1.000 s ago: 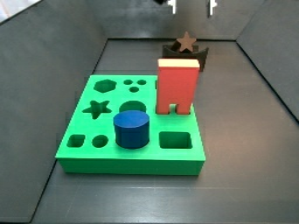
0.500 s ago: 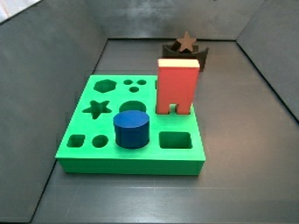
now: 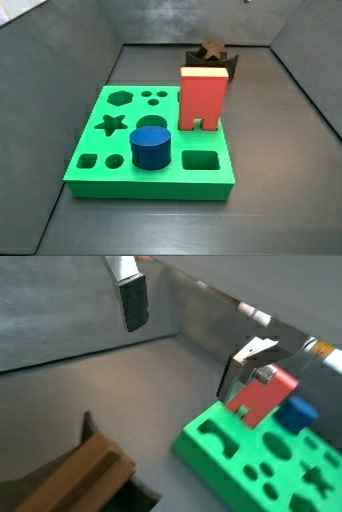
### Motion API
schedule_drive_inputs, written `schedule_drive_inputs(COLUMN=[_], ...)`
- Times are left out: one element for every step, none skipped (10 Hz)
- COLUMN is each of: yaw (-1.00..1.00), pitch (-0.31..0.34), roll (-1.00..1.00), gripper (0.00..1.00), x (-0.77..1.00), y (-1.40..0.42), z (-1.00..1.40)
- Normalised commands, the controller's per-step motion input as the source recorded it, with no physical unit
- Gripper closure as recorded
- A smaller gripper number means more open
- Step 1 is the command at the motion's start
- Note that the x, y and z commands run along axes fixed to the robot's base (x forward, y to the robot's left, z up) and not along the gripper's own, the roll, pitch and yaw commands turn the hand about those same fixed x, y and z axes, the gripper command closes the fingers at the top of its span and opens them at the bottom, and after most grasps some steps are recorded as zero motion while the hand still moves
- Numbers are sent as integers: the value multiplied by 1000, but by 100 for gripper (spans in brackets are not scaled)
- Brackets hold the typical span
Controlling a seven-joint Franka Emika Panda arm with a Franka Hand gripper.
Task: Pick up the star object. Move up. Place the star object on the fixture. Regrasp the star object. Move to above the board. Insert the star object.
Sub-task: Regrasp the star object.
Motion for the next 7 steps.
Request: schedule_drive_inputs(yaw=[24,24,25,26,27,28,29], pitch=[7,0,-7,-13,-21,-28,-31], roll=[1000,1000,1000,1000,1000,1000,1000], gripper=[0,0,0,0,0,0,0], x=[-42,-51,-48,-42,-42,-36,-34], y=[-30,-27,-25,-27,-23,-19,-20], z=[10,14,3,-4,5,2,-1])
